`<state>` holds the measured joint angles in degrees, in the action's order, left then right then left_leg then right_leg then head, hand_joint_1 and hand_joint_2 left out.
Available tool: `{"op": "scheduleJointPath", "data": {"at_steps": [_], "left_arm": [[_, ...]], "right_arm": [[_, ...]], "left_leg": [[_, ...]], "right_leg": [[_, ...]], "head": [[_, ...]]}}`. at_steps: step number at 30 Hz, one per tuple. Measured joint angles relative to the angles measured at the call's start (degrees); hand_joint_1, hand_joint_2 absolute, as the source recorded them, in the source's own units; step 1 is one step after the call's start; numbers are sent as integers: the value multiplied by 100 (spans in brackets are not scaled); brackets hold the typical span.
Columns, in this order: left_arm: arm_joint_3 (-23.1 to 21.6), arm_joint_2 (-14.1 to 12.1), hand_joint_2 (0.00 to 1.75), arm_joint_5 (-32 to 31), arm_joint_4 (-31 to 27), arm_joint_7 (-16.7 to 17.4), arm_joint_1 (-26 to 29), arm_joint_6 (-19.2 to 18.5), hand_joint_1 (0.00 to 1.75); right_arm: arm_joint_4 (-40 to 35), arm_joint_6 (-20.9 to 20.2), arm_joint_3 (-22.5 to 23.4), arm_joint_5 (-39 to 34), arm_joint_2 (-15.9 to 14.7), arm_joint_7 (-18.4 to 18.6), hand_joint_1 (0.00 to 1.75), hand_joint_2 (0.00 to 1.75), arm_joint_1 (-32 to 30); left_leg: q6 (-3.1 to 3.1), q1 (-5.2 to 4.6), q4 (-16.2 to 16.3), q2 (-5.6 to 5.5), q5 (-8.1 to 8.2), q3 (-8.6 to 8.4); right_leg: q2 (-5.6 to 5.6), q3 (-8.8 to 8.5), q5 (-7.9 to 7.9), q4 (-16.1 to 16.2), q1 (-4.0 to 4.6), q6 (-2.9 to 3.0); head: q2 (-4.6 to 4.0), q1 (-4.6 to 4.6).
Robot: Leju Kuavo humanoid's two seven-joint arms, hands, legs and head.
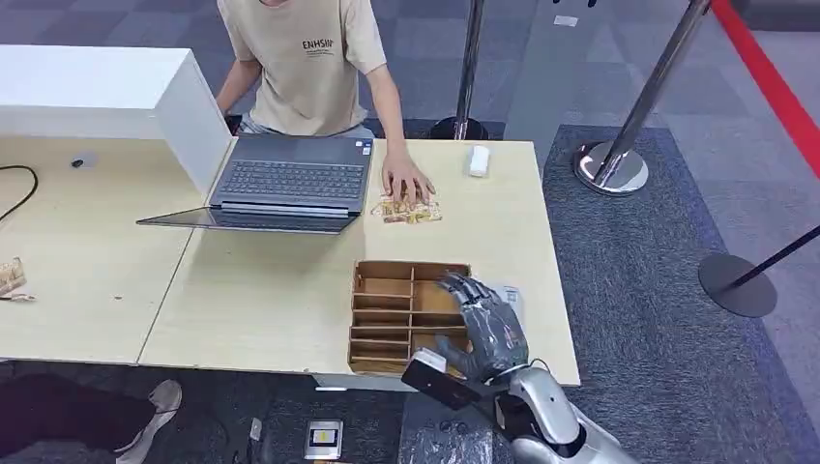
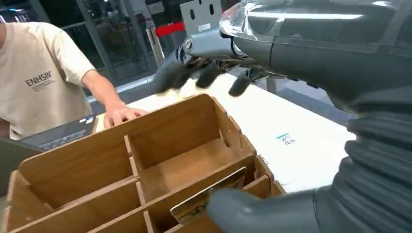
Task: Pass the card to the sensor for recognition and then transmit it.
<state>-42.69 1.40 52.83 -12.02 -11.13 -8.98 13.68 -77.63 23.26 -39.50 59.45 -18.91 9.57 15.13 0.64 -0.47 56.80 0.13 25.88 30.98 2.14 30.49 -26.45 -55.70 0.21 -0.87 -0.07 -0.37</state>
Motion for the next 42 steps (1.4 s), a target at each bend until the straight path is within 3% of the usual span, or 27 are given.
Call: {"op": "scheduleJointPath", "data": {"at_steps": [5, 6, 7, 21, 23, 25, 29, 30, 39, 42], "left_arm": [[0, 4, 0, 0, 0, 7, -2, 0, 0], [0, 4, 0, 0, 0, 7, -2, 0, 0], [0, 4, 0, 0, 0, 9, -2, 0, 0], [0, -2, 0, 13, 2, 15, -3, 15, 0], [0, -7, 0, 13, 2, 20, -3, 31, 0], [0, -13, 0, 9, 2, 28, -2, 37, 0], [0, -20, 0, 7, 2, 31, -2, 37, 0], [0, -20, 0, 7, 0, 31, -2, 37, 0], [0, -52, 0, 7, 2, 203, -30, -11, 0], [0, -70, 0, 7, 0, 225, -58, -15, 0]], "right_arm": [[144, 46, 2, 0, 26, -7, 119, 175, 9], [179, 63, 2, 0, 33, -13, 131, 175, 9], [207, 77, 0, -2, 44, -22, 133, 175, 9], [529, 297, 13, -116, 162, -125, 127, 175, 33], [575, 317, 13, -127, 183, -162, 134, 175, 34], [625, 356, 13, -138, 210, -179, 154, 175, 36], [715, 489, 13, -155, 258, -210, 161, 175, 40], [737, 553, 13, -155, 267, -210, 175, 175, 41], [854, 1128, 85, -188, 350, -301, 175, 175, 55], [852, 1145, 120, -186, 367, -304, 175, 175, 82]], "left_leg": [[0, 0, 0, 0, 0, 0], [0, 0, 0, 0, 0, 0], [0, 0, 0, 0, 0, 0], [0, 0, 0, 0, 0, -10], [0, 0, 0, 0, 0, -14], [0, 0, 0, 0, 0, -17], [0, 0, 0, 0, 0, -22], [0, 0, 0, 0, 0, -23], [0, 0, 0, 0, 0, -24], [0, 0, 0, 0, 0, -25]], "right_leg": [[0, 0, 0, 0, 0, 0], [0, 0, 0, 0, 0, 0], [0, 0, 0, 0, 0, 0], [0, -9, 0, 0, 0, 0], [0, -12, 0, 0, 0, 0], [0, -15, 0, 0, 0, 0], [0, -21, 0, 0, 0, 0], [0, -22, 0, 0, 0, 0], [0, -23, 0, 0, 0, 0], [0, -23, 0, 0, 0, 0]], "head": [[0, 0], [0, 0], [0, 0], [0, 0], [0, 0], [0, 0], [0, 0], [0, 0], [0, 0], [0, 0]]}}
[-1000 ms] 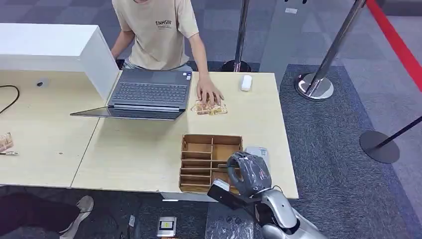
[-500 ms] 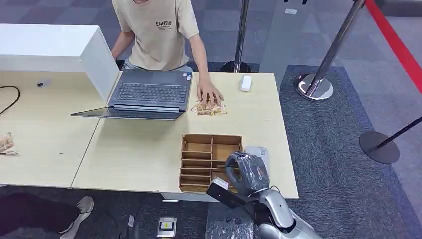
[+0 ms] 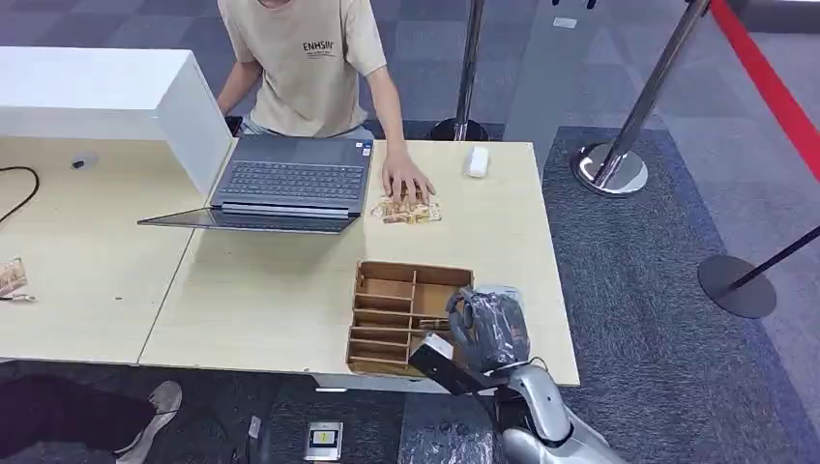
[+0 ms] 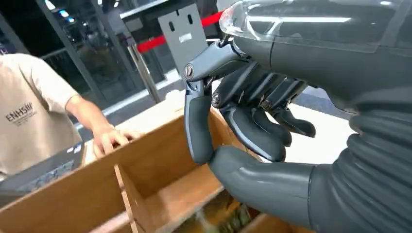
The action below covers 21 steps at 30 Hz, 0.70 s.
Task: Pass the card to the sensor for recognition and then transmit it.
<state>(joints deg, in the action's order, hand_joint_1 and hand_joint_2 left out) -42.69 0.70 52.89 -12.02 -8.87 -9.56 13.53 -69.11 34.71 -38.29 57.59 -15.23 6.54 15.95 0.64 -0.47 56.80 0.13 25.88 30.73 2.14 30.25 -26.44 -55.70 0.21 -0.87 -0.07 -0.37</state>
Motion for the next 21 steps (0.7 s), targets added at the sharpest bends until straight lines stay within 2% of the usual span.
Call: {"op": "scheduleJointPath", "data": {"at_steps": [11, 12, 13, 14, 21], "left_arm": [[0, -15, 0, -13, 0, 4, -11, -2, 0], [0, -15, 0, -24, 0, 4, -16, -2, 0], [0, -15, 0, -26, 0, 4, -20, -4, 0], [0, -15, 0, -26, 0, 4, -24, -4, 0], [0, -13, 0, -26, 0, -7, -38, -9, 0]], "right_arm": [[-103, 129, 149, -2, 59, -81, 175, 175, 57], [-122, 123, 164, -4, 63, -85, 166, 175, 75], [-144, 116, 184, -11, 70, -87, 21, 175, 89], [-162, 109, 199, -13, 72, -87, 0, 175, 108], [-245, -13, 232, -20, 74, -87, 0, 175, 160]], "left_leg": [[0, 0, 0, 0, 0, 0], [0, 0, 0, 0, 0, 1], [0, 0, 0, 1, 0, 0], [0, 0, 0, 0, 0, 0], [0, 0, 0, 0, -1, 0]], "right_leg": [[0, 0, 0, 0, 0, 0], [0, 0, 0, 0, 0, 0], [0, 0, 0, 0, 0, 0], [0, -1, 0, 0, 0, 0], [0, -1, 1, 0, 0, 1]], "head": [[0, 0], [0, 0], [0, 0], [0, 0], [0, 0]]}}
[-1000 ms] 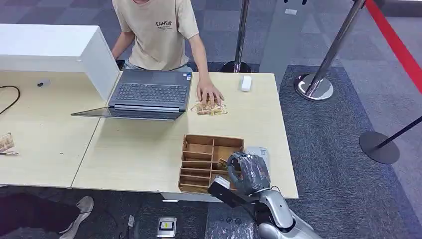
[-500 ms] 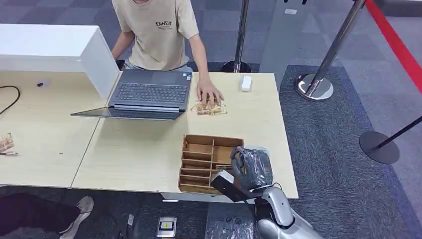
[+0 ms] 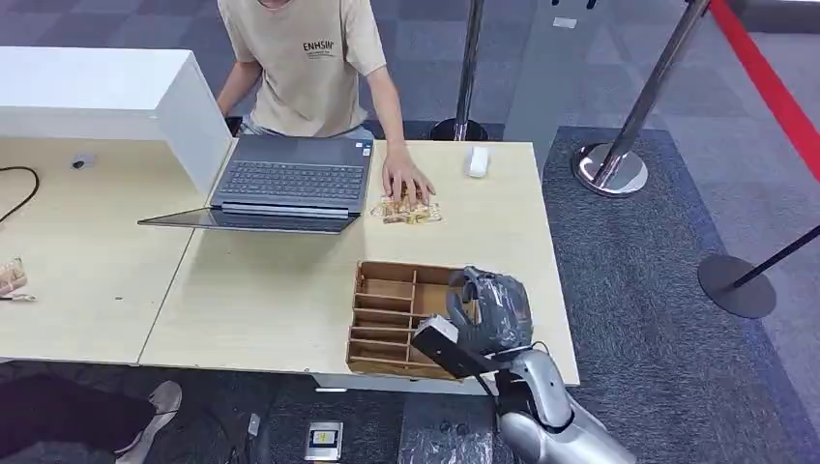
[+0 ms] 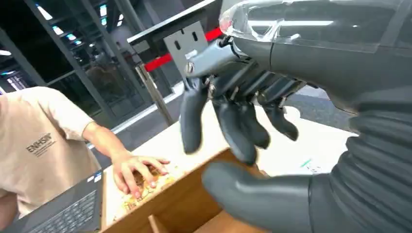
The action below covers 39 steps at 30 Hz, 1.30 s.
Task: Pass the card to the sensor for recognition and then transmit it.
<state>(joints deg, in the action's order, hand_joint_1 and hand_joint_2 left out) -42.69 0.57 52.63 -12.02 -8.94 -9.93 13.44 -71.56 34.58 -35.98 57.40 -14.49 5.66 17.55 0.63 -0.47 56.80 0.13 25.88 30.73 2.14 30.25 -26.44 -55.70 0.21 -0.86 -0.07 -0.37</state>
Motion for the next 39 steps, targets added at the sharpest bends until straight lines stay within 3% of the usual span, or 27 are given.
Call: {"op": "scheduleJointPath", "data": {"at_steps": [9, 22, 23, 25, 28, 29, 30, 31, 32, 33, 34, 35, 37, 38, 39], "left_arm": [[0, 2, 0, 20, 0, -55, -7, 0, 0], [0, 4, 0, 28, 0, -109, -6, 2, 0], [0, 4, 0, 26, 0, -111, -6, 2, 0], [0, 4, 0, 20, 0, -109, -5, 2, 0], [0, 4, 0, 18, 0, -109, -6, 4, 0], [0, 4, 0, 17, 0, -109, -6, 7, 0], [0, 4, 0, 18, 0, -109, -6, 7, 0], [0, 4, 0, 15, 0, -109, -6, 7, 0], [0, 4, 0, 13, 0, -109, -6, 7, 0], [0, 4, 0, 2, 0, -109, -6, 7, 0], [0, 4, 0, 0, 0, -107, -7, 7, 0], [0, 4, 0, -2, 0, -101, -7, 7, 0], [0, 4, 0, -18, 0, -98, -7, 7, 0], [0, 4, 0, -22, 0, -92, -8, 7, 0], [0, 4, 0, -26, 0, -83, -8, 7, 0]], "right_arm": [[-758, -507, 164, -41, -85, 197, 0, 175, 8], [-911, -516, 181, -101, -111, 190, 0, 175, -215], [-911, -513, 181, -101, -111, 188, 7, 175, -224], [-911, -511, 179, -101, -111, 184, 2, 175, -234], [-905, -516, 179, -101, -111, 184, 9, 175, -237], [-905, -518, 179, -101, -111, 184, 12, 175, -240], [-903, -520, 179, -101, -111, 184, 82, 175, -243], [-898, -522, 179, -103, -111, 184, 82, 175, -245], [-894, -524, 179, -105, -111, 181, 93, 175, -245], [-883, -524, 179, -107, -111, 173, 68, 175, -245], [-870, -524, 179, -107, -111, 166, 68, 175, -245], [-852, -524, 177, -111, -111, 162, 79, 175, -246], [-819, -527, 175, -144, -109, 127, 68, 175, -246], [-793, -524, 175, -171, -107, 107, 51, 175, -246], [-767, -524, 173, -203, -107, 90, 51, 175, -247]], "left_leg": [[0, 0, 0, 2, 0, -1], [0, 0, 0, 1, 0, -2], [0, 0, 0, 2, 0, -2], [0, 0, 0, 1, 0, -1], [0, 0, 0, 2, 0, -2], [0, 0, 0, 2, 0, -2], [0, 0, 0, 2, 0, -2], [0, 0, 0, 2, 0, -2], [0, 0, 0, 1, 0, -2], [0, 0, 0, 1, 0, -2], [0, 0, 0, 2, 0, -2], [0, 0, 0, 2, 0, -2], [0, 0, 0, 1, 0, -2], [0, 0, 0, 1, 0, -2], [0, 0, 0, 1, 0, -1]], "right_leg": [[0, 1, 0, 0, 0, 0], [0, 0, 0, 0, 0, 0], [0, 0, 0, 0, 0, 0], [0, 0, 0, 0, 0, 0], [0, 0, 0, 0, 0, 0], [0, 0, 0, 0, 0, 0], [0, 0, 0, 0, 0, 0], [0, 0, 0, 0, 0, 0], [0, 0, 0, 0, 0, 0], [0, 0, 0, 0, 0, 0], [0, 0, 0, 0, 0, 0], [0, 0, 0, 0, 0, 0], [0, 0, 0, 0, 0, 0], [0, 0, 0, 0, 0, 0], [0, 0, 0, 0, 0, 0]], "head": [[0, 0], [0, 0], [0, 0], [0, 0], [0, 0], [0, 0], [0, 0], [0, 0], [0, 0], [0, 0], [0, 0], [0, 0], [0, 0], [0, 0], [0, 0]]}}
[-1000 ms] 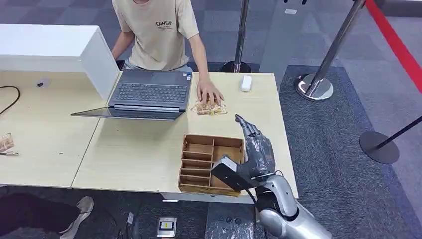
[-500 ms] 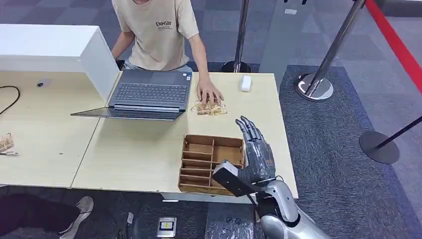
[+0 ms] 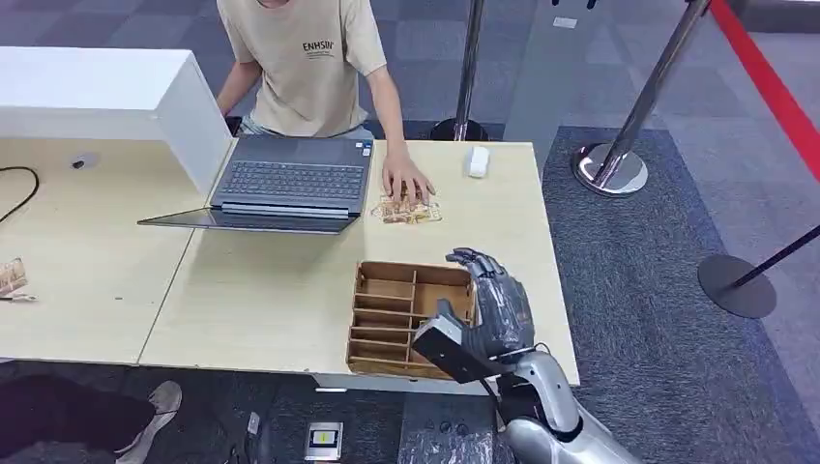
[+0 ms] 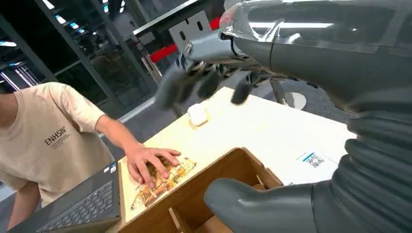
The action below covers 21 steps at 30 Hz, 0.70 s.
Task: Pass the card to the sensor for recognition and then transmit it.
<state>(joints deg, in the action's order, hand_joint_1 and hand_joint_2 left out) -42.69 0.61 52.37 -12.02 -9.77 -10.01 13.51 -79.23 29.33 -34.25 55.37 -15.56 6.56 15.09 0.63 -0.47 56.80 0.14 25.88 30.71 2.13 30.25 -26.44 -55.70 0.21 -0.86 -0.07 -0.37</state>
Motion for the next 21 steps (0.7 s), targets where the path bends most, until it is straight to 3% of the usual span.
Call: {"op": "scheduleJointPath", "data": {"at_steps": [7, 10, 11, 12, 13, 18, 19, 20, 21], "left_arm": [[0, 0, 0, -9, 0, 11, 0, 0, 0], [0, 0, 0, -9, 0, 15, -1, 0, 0], [0, 0, 0, -9, 0, 17, -1, 0, 0], [0, 0, 0, -9, 0, 20, -1, 0, 0], [0, 0, 0, -9, 0, 22, -1, 0, 0], [0, -2, 0, -22, 0, 63, -2, 2, 0], [0, -2, 0, -24, 0, 68, -3, 2, 0], [0, -2, 0, -24, 0, 68, -3, 2, 0], [0, -4, 0, -26, 0, 70, -3, 2, 0]], "right_arm": [[271, 77, -26, -134, 20, -101, 54, 175, -1], [395, 105, -35, -188, 37, -122, 80, 175, 0], [429, 114, -33, -217, 42, -131, 124, 175, 0], [466, 120, -35, -225, 48, -149, 138, 175, -1], [499, 122, -35, -245, 55, -164, 138, 175, 0], [715, 173, -37, -313, 92, -225, 131, 175, 0], [758, 181, -39, -319, 98, -238, 112, 175, -1], [800, 201, -42, -324, 109, -252, 70, 175, -1], [842, 221, -44, -330, 114, -265, 49, 175, -2]], "left_leg": [[0, 0, 0, 0, 0, 0], [0, 0, 0, 0, 0, 0], [0, 0, 0, 0, 0, 0], [0, 0, 0, 0, 0, 0], [0, 0, 0, 0, 0, 0], [0, 0, 0, -1, 0, 0], [0, 0, 0, -1, 0, 0], [0, 0, 0, 0, 0, 0], [0, 0, 0, -1, 0, 0]], "right_leg": [[0, 0, 0, 0, 0, 0], [0, 0, 0, 0, 0, 0], [0, 0, 0, 0, 0, 0], [0, 0, 0, 0, 0, 0], [0, 0, 0, 0, 0, 0], [0, 0, 0, 0, 0, 0], [0, 0, 0, 0, 0, 0], [0, 0, 0, 0, 0, 0], [0, 0, 0, 0, 0, 0]], "head": [[0, 0], [0, 0], [0, 0], [0, 0], [0, 0], [0, 0], [0, 0], [0, 0], [0, 0]]}}
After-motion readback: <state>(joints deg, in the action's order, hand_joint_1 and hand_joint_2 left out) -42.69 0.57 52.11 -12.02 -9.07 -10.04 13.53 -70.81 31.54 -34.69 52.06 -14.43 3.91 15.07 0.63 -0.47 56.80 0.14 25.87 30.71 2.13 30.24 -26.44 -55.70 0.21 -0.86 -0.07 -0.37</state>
